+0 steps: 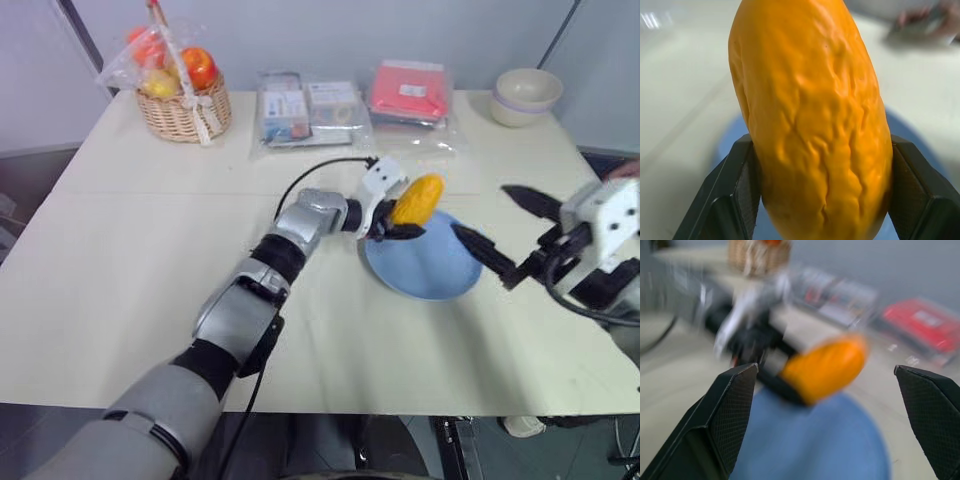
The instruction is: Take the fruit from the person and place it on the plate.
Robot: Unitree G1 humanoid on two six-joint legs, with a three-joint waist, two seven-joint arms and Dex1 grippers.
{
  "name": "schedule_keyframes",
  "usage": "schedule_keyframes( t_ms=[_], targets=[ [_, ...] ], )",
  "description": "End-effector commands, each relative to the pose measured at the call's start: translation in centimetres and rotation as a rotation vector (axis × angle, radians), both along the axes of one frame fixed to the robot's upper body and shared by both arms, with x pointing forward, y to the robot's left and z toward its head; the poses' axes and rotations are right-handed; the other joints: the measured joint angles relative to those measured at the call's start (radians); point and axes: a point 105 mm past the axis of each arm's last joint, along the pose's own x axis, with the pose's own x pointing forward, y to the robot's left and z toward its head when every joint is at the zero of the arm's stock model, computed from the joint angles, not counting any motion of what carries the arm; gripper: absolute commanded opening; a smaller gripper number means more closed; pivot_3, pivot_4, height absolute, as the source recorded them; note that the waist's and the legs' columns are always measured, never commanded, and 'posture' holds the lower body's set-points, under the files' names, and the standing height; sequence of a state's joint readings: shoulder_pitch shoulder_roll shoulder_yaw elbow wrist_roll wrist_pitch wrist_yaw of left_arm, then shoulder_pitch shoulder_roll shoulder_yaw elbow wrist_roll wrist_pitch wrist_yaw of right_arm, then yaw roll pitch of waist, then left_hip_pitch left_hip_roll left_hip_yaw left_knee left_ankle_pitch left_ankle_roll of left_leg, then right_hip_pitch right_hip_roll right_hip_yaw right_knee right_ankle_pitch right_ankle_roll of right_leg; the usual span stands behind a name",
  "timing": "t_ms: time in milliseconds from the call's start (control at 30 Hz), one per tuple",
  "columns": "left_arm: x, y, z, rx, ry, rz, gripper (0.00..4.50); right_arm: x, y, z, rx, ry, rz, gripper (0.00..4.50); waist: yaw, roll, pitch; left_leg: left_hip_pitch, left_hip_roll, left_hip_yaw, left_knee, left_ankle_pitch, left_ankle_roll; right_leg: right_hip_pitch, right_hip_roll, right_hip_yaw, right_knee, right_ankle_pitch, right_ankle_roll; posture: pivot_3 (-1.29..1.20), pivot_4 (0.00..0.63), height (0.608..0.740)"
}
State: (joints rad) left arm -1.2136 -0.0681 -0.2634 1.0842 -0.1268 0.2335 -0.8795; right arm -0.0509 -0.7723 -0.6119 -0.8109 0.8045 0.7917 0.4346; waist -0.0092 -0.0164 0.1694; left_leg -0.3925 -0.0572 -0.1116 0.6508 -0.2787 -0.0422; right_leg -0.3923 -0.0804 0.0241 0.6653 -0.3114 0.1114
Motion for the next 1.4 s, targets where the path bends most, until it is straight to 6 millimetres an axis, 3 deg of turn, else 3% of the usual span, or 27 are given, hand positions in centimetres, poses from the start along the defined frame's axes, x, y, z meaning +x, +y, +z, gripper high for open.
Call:
schedule_keyframes(
  t_ms=[33,133,300,400,433,633,767,900,1000,1133,1267,1400],
  targets=[
    [-0.3,-1.0,0.4,0.045,-0.068,-0.049,2.7,-1.7,0.7,2.3,0.012,-0.084,-0.001,4.5,0.001,0.0,0.0,0.0,0.0,0.0,0.0,0.0,0.0,0.0,0.0,0.0,0.0,0.0,0.0,0.0,0.15,0.74],
    [-0.5,-1.2,-0.2,0.085,-0.094,-0.073,2.7,-2.5,1.1,2.1,0.027,-0.068,-0.017,4.5,0.002,0.0,0.0,0.0,0.0,0.0,0.0,0.0,0.001,0.0,0.0,0.0,0.0,0.0,0.0,0.0,0.15,0.74],
    [-0.9,-1.5,-0.8,0.113,-0.101,-0.109,2.7,-3.3,1.5,-0.1,0.0,0.014,-0.05,4.5,0.001,-0.001,0.0,0.0,0.0,0.0,0.0,-0.001,0.001,0.0,0.0,0.0,0.0,0.0,0.0,0.0,0.15,0.74],
    [-1.1,-1.8,-0.7,0.102,-0.092,-0.118,4.21,-3.5,1.3,-1.2,0.001,0.05,-0.075,4.5,0.001,-0.001,0.0,0.0,0.0,0.0,0.001,-0.001,0.001,0.001,0.0,0.0,0.0,0.0,0.0,0.0,0.15,0.74],
    [-1.2,-1.9,-0.6,0.098,-0.089,-0.121,4.44,-3.5,1.3,-1.4,0.003,0.058,-0.08,4.5,0.001,-0.001,0.0,0.0,0.0,0.0,0.001,-0.001,0.001,0.001,0.0,0.0,0.0,0.0,0.0,0.0,0.15,0.74],
    [-1.1,-2.1,0.0,0.074,-0.1,-0.115,4.44,-3.4,1.1,-1.9,-0.004,0.07,-0.088,4.5,-0.002,-0.001,0.0,0.0,0.0,0.0,0.001,-0.001,0.001,0.001,0.0,0.0,0.001,0.0,0.0,0.0,0.15,0.74],
    [-0.5,-2.3,2.0,-0.009,-0.101,-0.078,4.44,-3.2,1.1,-2.0,-0.007,0.072,-0.084,4.5,-0.001,-0.001,0.0,0.0,0.0,0.0,0.001,-0.001,0.001,0.001,0.0,0.0,0.001,0.0,0.0,0.0,0.15,0.74],
    [0.3,-1.7,6.2,-0.165,-0.077,-0.05,4.44,-3.0,1.2,-2.1,-0.008,0.073,-0.071,4.5,-0.002,-0.001,0.0,0.0,0.0,0.0,0.001,-0.001,0.001,0.001,0.0,0.0,0.001,0.0,0.0,0.0,0.15,0.74],
    [0.4,0.6,8.3,-0.225,-0.054,-0.076,4.44,-2.8,1.4,-2.1,-0.013,0.077,-0.057,4.5,-0.008,0.0,0.0,0.001,0.0,0.0,0.0,-0.001,0.001,0.001,0.001,0.0,0.001,0.0,0.0,0.0,0.15,0.74],
    [0.0,3.5,9.5,-0.238,-0.07,-0.071,4.44,-2.6,1.5,-2.2,-0.02,0.08,-0.045,4.5,-0.008,0.001,-0.001,0.002,0.001,0.0,0.0,-0.001,0.001,0.001,0.001,0.001,0.001,0.0,0.0,0.0,0.15,0.74],
    [-0.6,8.1,11.3,-0.267,-0.17,0.045,4.44,-2.2,1.4,-2.3,-0.057,0.088,-0.023,4.5,-0.004,0.0,0.0,0.001,0.001,0.0,0.001,0.0,0.001,0.001,0.001,0.001,0.001,0.0,0.0,0.0,0.15,0.74],
    [-1.4,12.3,11.7,-0.221,-0.307,0.149,4.44,-1.8,0.9,-2.3,-0.108,0.103,-0.014,4.5,-0.002,0.001,0.0,0.001,0.001,-0.001,0.001,0.0,0.0,0.001,0.001,0.001,0.001,0.0,0.0,0.0,0.15,0.74]
  ],
)
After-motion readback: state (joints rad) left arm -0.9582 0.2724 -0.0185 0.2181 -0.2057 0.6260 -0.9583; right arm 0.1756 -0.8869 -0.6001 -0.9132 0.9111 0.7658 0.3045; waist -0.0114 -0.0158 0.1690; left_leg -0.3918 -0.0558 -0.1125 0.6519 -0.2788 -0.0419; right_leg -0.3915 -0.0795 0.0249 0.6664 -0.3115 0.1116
